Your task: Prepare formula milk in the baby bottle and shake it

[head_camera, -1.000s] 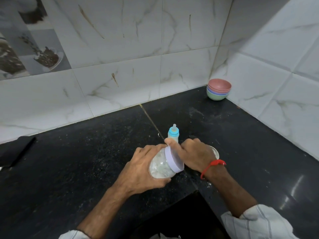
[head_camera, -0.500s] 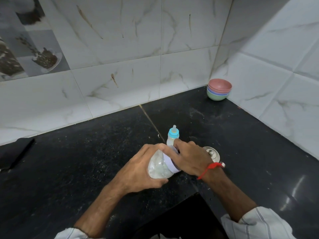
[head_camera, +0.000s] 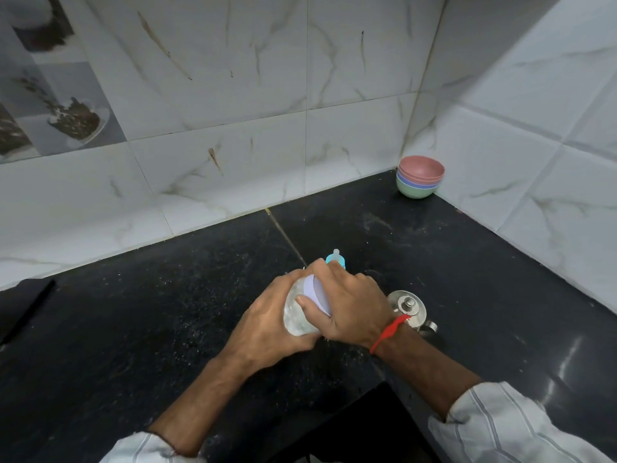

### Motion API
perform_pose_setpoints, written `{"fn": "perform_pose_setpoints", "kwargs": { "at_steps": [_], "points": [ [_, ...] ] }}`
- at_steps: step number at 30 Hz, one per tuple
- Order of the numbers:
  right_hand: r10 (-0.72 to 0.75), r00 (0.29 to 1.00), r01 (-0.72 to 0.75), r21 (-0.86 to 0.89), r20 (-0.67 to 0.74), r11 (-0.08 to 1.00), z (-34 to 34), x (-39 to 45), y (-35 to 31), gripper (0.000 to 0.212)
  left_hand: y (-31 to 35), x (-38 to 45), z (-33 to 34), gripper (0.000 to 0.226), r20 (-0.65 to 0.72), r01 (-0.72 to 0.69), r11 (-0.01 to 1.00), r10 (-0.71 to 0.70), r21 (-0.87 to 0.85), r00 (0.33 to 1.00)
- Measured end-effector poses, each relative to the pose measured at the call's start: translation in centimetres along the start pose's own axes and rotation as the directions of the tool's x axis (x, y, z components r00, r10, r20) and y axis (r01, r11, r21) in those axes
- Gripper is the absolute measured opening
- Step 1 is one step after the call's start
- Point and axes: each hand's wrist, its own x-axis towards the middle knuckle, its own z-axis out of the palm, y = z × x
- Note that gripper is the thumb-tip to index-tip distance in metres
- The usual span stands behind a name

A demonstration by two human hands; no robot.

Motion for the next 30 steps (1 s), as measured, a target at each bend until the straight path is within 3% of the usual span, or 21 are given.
{"fn": "perform_pose_setpoints", "kwargs": {
  "at_steps": [6, 10, 13, 16, 19, 26, 28, 30],
  "points": [
    [0.167, 0.969, -0.162, -0.043, 0.182, 0.986, 0.7, 1.2, -0.1, 0.054, -0.4, 1.2, 0.0, 0.093, 0.010, 0.067, 0.996, -0.068, 0.066, 0.998],
    [0.420, 0.830, -0.502, 0.164, 0.367, 0.849, 1.6, 1.1, -0.7, 0.063, -3.2, 2.5, 1.1, 0.098, -0.066, 0.126, 0.991, -0.123, 0.040, 0.990],
    [0.491, 0.826, -0.551, 0.210, 0.278, 0.807, 1.7, 0.9, -0.8, 0.068, -6.7, 4.2, 2.6, 0.099, -0.165, 0.289, 0.954, -0.298, -0.080, 0.940],
    [0.539, 0.809, -0.585, 0.232, 0.235, 0.777, 1.6, 0.5, -0.4, 0.064, -10.0, 6.1, 3.9, 0.103, -0.180, 0.413, 0.894, -0.441, -0.171, 0.879],
    [0.572, 0.798, -0.602, 0.224, 0.188, 0.767, 2.1, 0.1, 0.2, 0.059, -12.0, 7.6, 4.6, 0.111, -0.188, 0.414, 0.887, -0.451, -0.206, 0.873],
    [0.605, 0.788, -0.609, 0.290, 0.115, 0.738, 3.1, -0.5, -0.4, 0.051, -14.7, 8.8, 5.8, 0.121, -0.003, 0.359, 0.899, -0.371, -0.252, 0.928],
    [0.600, 0.793, -0.604, 0.252, 0.102, 0.756, 3.5, -1.0, -0.8, 0.049, -14.9, 8.8, 5.6, 0.132, 0.020, 0.364, 0.907, -0.369, -0.210, 0.929],
    [0.574, 0.816, -0.577, 0.168, 0.066, 0.800, 3.6, -1.1, -1.0, 0.047, -14.1, 8.3, 5.1, 0.147, -0.021, 0.381, 0.923, -0.383, -0.061, 0.924]
  ]
}}
